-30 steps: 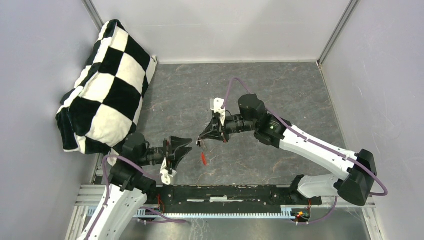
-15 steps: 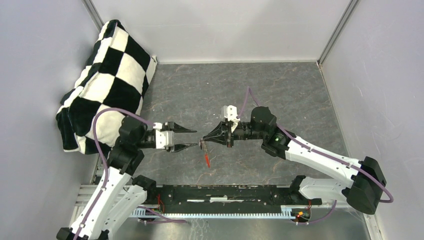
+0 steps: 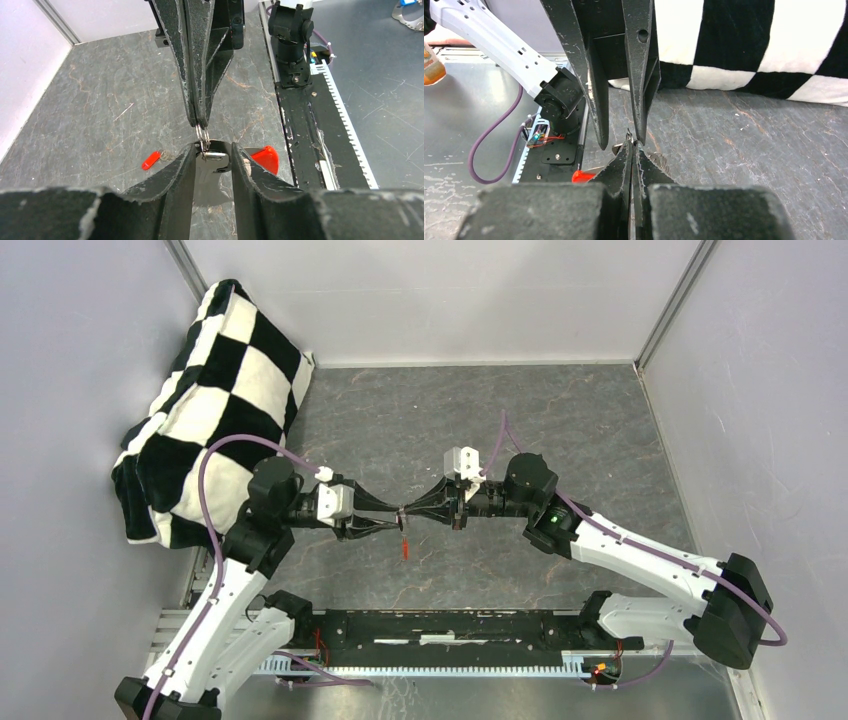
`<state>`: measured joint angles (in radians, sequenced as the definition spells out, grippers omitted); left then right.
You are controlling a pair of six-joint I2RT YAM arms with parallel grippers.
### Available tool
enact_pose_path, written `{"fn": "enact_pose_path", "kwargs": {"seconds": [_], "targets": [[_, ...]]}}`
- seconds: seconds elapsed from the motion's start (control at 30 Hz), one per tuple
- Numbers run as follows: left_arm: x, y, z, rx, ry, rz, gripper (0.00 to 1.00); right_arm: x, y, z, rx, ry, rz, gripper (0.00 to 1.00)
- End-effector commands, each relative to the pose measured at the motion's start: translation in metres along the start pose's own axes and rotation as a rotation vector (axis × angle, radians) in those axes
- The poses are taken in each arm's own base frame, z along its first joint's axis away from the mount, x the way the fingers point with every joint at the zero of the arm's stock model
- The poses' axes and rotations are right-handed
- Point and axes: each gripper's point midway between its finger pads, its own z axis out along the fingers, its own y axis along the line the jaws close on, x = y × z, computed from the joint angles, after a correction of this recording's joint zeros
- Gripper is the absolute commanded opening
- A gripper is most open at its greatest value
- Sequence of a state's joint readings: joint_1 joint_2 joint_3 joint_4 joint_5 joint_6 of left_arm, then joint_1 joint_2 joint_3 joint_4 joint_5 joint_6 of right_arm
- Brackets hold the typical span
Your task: Put the keys on the keyring
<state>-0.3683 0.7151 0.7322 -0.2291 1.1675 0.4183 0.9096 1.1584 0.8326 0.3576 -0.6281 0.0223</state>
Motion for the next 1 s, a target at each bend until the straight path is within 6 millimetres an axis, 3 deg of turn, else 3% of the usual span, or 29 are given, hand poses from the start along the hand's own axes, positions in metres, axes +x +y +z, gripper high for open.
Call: {"fn": "enact_pose_path", "kwargs": {"seconds": [0.0, 0.2, 0.47, 0.63, 0.73, 0.83, 0.9, 0.97], "targets": [[-0.016, 0.004, 0.0, -0.002, -0.022, 0.016, 0.38, -0.029, 0.001, 0.001, -0.005, -0.082, -0.059, 0.0], [-0.011, 0.008, 0.002, -0.007, -0.012, -0.01, 0.28, -0.03, 0.002, 0.003, -0.011, -0.08, -0.063, 0.0], [-0.007, 0.01, 0.005, 0.005, -0.008, -0.052, 0.25, -0.026, 0.005, 0.004, -0.014, -0.058, -0.054, 0.0], [-0.006, 0.017, 0.005, -0.024, 0.006, -0.059, 0.04, -0.024, 0.004, 0.004, -0.016, -0.037, -0.08, 0.01], [-0.005, 0.019, 0.004, -0.038, 0.011, -0.05, 0.02, -0.023, 0.004, 0.002, -0.018, -0.001, -0.084, 0.0], [-0.003, 0.017, 0.002, -0.03, 0.024, 0.018, 0.02, -0.02, 0.003, -0.002, -0.024, 0.055, -0.099, 0.1], [-0.002, 0.014, 0.001, -0.014, 0.032, 0.068, 0.02, -0.021, 0.0, -0.004, -0.029, 0.1, -0.114, 0.26], [0.004, 0.009, -0.001, 0.012, 0.055, 0.119, 0.02, -0.014, -0.001, -0.009, -0.051, 0.179, -0.121, 0.35]]}}
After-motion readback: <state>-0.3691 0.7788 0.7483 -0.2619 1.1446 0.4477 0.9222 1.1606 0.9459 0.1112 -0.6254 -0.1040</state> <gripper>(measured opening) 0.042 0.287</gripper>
